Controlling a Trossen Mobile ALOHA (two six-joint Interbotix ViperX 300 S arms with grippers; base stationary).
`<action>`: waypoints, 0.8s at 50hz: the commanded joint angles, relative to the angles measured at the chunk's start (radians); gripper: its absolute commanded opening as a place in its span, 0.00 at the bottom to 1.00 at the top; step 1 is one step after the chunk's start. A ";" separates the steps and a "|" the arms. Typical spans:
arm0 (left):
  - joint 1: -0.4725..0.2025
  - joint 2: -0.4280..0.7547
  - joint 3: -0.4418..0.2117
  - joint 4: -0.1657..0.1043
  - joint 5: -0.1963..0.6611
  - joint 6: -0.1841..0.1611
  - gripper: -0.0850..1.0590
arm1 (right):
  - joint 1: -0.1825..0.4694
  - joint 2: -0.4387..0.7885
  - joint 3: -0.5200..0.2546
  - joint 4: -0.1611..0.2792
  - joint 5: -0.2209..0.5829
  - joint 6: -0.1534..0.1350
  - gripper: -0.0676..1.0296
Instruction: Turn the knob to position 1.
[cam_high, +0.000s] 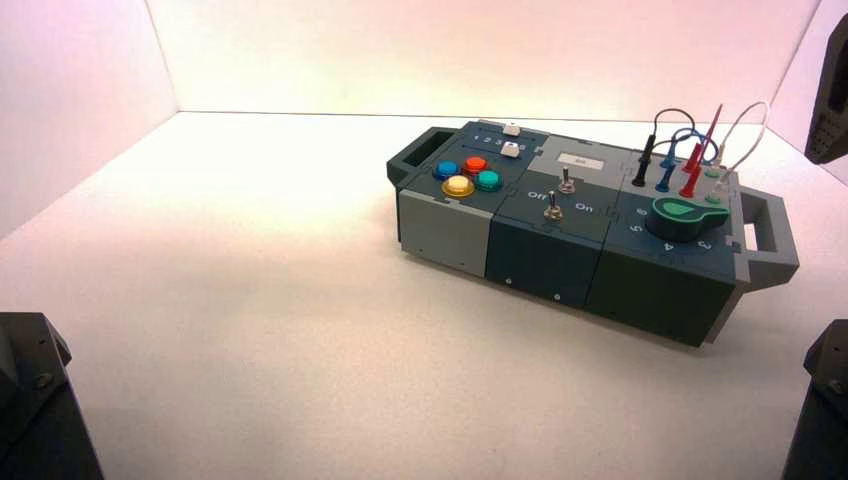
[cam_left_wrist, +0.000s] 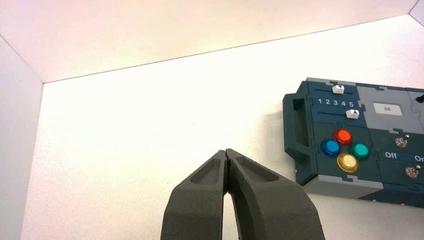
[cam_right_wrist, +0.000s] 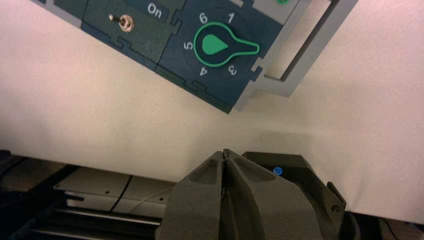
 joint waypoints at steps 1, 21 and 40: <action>-0.006 0.017 -0.014 -0.002 -0.011 0.000 0.05 | -0.006 0.017 -0.003 0.008 0.020 0.000 0.04; -0.038 0.009 -0.015 -0.003 -0.011 0.000 0.05 | -0.040 0.172 -0.005 0.011 -0.041 -0.002 0.04; -0.040 -0.005 -0.014 -0.002 -0.017 0.000 0.05 | -0.041 0.285 -0.038 0.003 -0.137 -0.003 0.04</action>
